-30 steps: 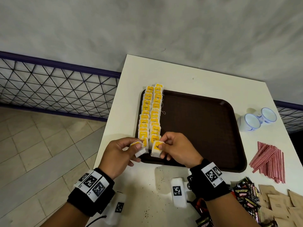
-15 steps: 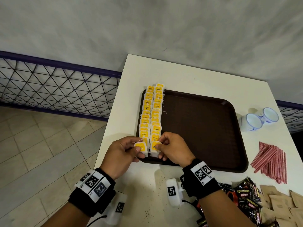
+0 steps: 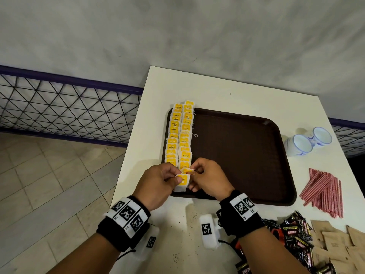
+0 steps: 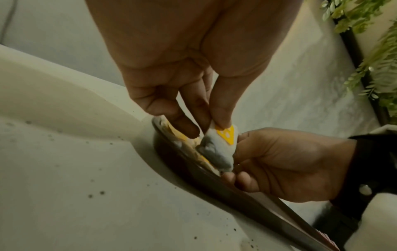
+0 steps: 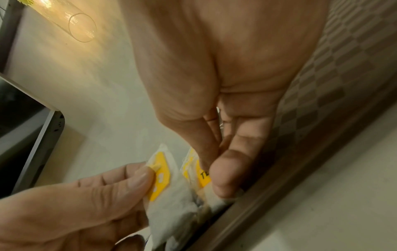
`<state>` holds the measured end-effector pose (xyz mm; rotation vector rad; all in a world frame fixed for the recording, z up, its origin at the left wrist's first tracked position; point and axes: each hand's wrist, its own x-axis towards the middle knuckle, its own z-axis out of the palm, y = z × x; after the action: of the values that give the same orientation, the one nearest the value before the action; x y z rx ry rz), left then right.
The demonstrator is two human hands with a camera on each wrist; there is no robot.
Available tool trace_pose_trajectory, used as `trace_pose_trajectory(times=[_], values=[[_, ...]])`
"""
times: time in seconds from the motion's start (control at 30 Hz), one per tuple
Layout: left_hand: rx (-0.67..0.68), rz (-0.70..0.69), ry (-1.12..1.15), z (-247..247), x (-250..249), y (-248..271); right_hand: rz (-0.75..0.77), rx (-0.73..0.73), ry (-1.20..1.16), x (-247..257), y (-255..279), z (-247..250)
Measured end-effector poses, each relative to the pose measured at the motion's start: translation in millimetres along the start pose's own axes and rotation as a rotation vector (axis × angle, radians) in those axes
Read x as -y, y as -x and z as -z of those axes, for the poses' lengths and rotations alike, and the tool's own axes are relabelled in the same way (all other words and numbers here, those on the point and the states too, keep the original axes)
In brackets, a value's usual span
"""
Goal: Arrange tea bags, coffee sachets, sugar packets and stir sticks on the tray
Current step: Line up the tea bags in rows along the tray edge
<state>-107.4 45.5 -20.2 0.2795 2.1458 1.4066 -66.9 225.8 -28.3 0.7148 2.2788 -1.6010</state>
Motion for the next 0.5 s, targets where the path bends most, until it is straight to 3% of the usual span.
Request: trace_pose_trajectory(times=[0.3, 0.5], values=[[0.008, -0.066, -0.299, -18, -6, -4, -0.009, -0.004, -0.002, 1, 2, 4], [-0.056, -0.257, -0.553, -20, -3, 2, 0.024, -0.083, 0.084, 6, 11, 20]])
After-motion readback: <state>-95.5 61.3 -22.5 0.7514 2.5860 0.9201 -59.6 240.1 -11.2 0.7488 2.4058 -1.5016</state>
